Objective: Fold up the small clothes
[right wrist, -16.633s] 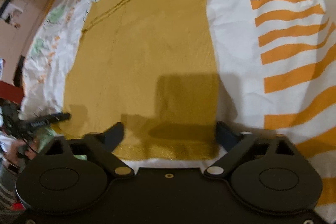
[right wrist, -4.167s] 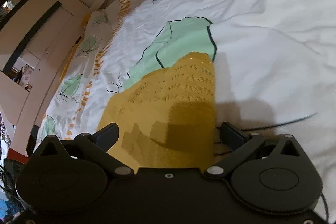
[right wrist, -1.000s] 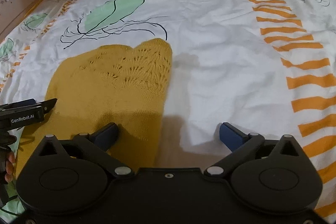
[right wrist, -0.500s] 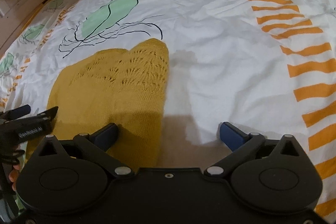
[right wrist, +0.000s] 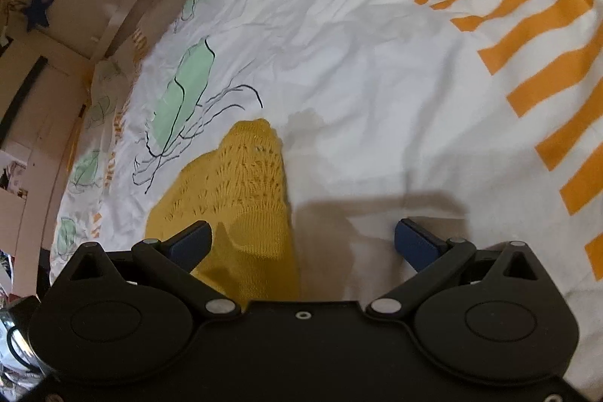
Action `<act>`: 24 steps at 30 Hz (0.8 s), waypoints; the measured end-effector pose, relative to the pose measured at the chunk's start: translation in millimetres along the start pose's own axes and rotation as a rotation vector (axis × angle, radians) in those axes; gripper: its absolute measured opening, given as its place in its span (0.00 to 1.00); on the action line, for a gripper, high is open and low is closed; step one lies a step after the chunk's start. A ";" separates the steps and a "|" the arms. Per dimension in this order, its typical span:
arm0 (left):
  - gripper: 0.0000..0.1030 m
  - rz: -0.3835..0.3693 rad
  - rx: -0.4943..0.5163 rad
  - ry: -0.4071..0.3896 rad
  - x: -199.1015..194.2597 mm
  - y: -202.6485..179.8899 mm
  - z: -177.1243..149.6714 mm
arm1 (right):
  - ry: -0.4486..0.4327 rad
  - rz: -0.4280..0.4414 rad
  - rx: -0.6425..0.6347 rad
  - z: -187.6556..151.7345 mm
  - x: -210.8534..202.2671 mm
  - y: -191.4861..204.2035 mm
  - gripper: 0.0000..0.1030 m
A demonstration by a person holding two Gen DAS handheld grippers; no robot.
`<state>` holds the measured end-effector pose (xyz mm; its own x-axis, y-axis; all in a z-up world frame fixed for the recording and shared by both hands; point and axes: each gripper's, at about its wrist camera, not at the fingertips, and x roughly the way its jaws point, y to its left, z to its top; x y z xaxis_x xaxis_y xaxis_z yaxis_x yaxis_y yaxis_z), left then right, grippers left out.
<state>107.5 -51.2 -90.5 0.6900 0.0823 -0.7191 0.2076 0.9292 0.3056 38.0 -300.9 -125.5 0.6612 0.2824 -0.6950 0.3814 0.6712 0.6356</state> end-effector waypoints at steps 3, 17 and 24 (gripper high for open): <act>0.86 0.000 0.011 -0.002 -0.8 -2.7 0.9 | 0.023 -0.028 -0.061 0.8 1.9 8.6 1.00; 0.78 -0.227 -0.155 0.054 -52.0 43.7 -2.5 | -0.246 -0.266 -0.567 -37.1 -50.0 90.8 0.98; 0.78 -0.239 -0.195 0.028 -90.0 65.8 -16.7 | -0.316 -0.266 -0.575 -80.7 -85.6 107.0 0.98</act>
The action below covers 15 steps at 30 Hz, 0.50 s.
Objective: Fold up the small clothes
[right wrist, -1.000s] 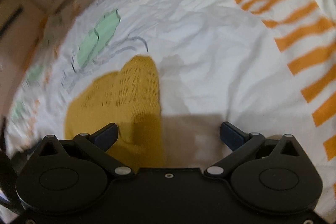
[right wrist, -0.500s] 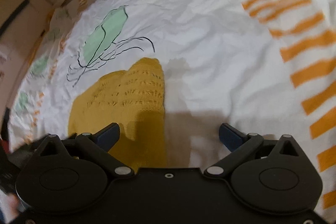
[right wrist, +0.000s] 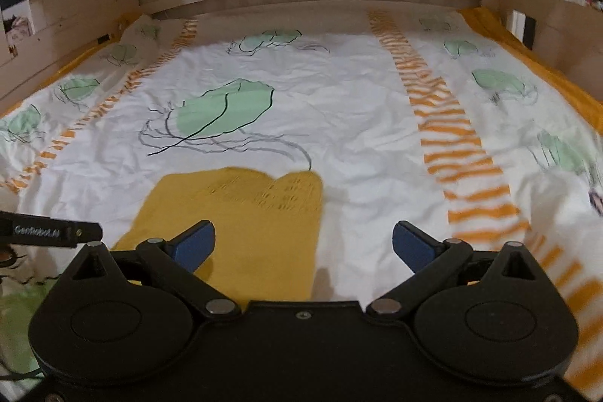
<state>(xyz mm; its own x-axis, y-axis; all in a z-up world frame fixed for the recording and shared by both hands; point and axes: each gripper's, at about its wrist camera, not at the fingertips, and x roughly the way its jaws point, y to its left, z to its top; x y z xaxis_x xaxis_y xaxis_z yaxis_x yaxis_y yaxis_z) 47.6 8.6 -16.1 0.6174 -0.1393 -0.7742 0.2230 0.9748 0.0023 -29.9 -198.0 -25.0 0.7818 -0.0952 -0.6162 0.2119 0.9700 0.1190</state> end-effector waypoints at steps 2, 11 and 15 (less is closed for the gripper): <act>0.78 0.009 0.004 -0.006 -9.8 1.5 -6.2 | 0.017 0.004 0.028 -6.8 -10.5 0.9 0.98; 0.79 0.002 0.012 0.017 -33.3 0.3 -38.8 | 0.058 -0.026 0.063 -31.4 -45.1 7.7 0.98; 0.79 -0.014 0.011 0.032 -37.8 -0.5 -51.1 | 0.074 -0.030 0.037 -42.1 -53.0 16.2 0.98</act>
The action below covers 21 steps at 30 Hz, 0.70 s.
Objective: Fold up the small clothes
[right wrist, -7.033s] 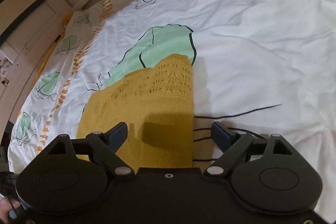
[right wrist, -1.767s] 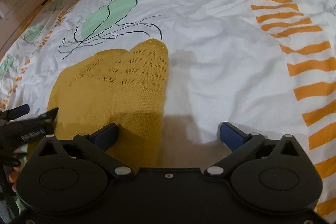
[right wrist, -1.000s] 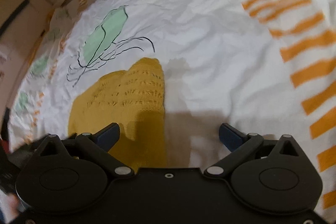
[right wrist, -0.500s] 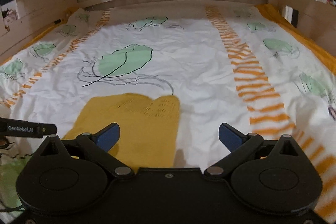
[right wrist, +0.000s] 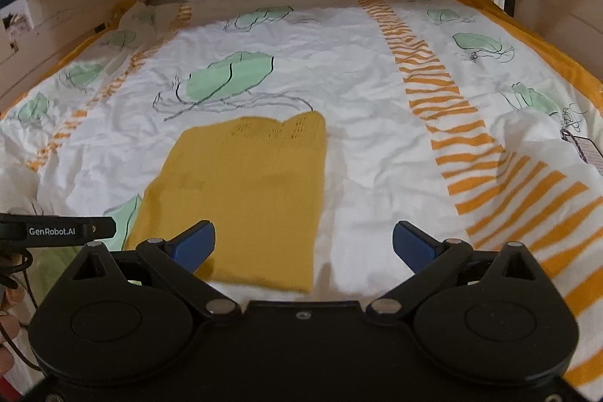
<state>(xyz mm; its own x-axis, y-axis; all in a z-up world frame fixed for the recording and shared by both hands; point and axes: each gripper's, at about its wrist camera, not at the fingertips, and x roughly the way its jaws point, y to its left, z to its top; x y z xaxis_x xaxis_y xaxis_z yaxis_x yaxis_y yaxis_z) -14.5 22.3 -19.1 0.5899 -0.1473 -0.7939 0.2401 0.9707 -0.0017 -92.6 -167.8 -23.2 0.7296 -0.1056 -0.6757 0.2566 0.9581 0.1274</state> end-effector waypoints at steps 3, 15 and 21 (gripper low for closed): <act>0.79 -0.008 -0.003 0.020 -2.0 -1.3 -9.1 | 0.015 -0.004 -0.007 -6.1 -2.0 3.5 0.98; 0.79 -0.013 0.018 0.059 -5.2 -8.6 -36.8 | 0.067 -0.015 0.031 -22.8 -3.8 4.3 0.98; 0.79 -0.004 0.033 0.064 -4.8 -12.7 -40.1 | 0.090 -0.022 0.053 -26.0 -0.4 0.0 0.98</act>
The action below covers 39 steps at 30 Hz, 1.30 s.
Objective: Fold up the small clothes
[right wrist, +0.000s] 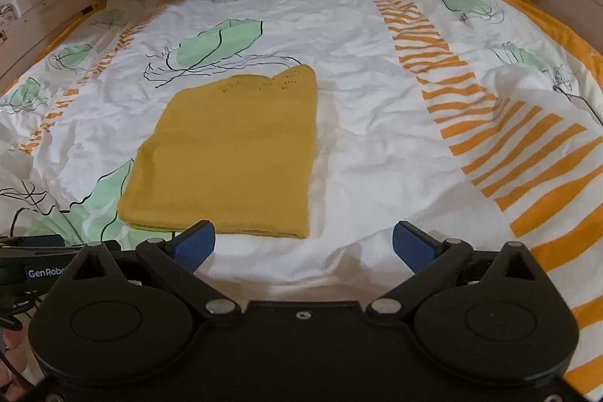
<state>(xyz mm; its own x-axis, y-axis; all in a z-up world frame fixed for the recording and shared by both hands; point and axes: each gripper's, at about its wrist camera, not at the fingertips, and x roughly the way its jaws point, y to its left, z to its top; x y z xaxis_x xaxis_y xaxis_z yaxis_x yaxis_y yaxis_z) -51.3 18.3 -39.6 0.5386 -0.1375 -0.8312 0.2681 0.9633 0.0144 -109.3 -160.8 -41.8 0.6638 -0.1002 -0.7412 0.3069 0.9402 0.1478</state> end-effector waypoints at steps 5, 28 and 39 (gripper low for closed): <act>0.79 0.009 -0.006 0.003 1.6 0.7 2.0 | 0.018 -0.002 0.017 -0.7 3.8 -1.7 0.98; 0.79 0.002 -0.010 0.082 23.1 4.3 8.6 | 0.074 0.001 0.036 8.7 25.3 -4.0 0.98; 0.78 0.008 -0.016 0.083 26.4 14.9 11.6 | 0.109 -0.010 0.034 11.9 33.5 -3.5 0.98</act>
<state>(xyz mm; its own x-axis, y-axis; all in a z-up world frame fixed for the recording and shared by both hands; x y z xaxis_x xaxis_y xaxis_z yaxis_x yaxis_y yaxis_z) -23.8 26.4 -54.9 0.4724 -0.1108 -0.8744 0.2508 0.9680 0.0129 -80.0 -171.3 -59.4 0.5828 -0.0712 -0.8095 0.3368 0.9277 0.1609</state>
